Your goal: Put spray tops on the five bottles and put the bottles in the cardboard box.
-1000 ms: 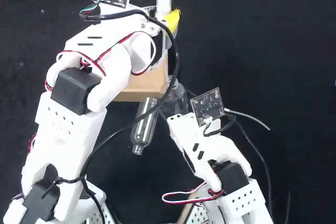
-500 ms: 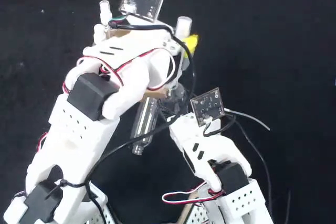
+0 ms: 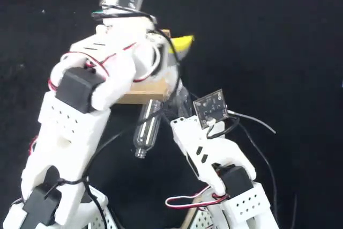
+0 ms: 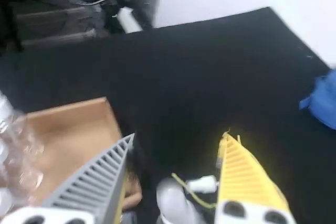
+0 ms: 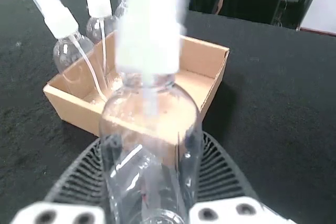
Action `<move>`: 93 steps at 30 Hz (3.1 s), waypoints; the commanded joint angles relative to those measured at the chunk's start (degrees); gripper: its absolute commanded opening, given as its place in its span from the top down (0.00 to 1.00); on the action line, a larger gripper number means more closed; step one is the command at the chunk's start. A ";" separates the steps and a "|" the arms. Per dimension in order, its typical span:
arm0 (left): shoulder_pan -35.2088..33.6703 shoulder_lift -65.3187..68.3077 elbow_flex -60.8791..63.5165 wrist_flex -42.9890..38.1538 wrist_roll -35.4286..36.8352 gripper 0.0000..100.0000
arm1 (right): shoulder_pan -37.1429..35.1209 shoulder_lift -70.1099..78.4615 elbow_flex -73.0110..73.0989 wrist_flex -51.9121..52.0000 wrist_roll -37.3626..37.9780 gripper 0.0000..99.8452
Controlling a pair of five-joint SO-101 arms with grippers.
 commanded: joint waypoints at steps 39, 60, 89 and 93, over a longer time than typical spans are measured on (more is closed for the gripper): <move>-55.43 -1.58 60.09 -32.44 2.37 0.81 | -0.70 45.05 -19.91 -49.58 -0.70 0.99; -53.41 -1.14 75.47 -49.76 2.81 0.81 | -0.88 84.09 -22.99 -94.33 -0.70 0.99; -52.97 -1.76 76.44 -49.67 2.55 0.81 | -2.37 115.56 -47.52 -94.95 -0.62 0.99; -52.97 -1.85 76.44 -49.67 2.46 0.81 | -2.29 120.75 -51.12 -94.95 -0.62 0.99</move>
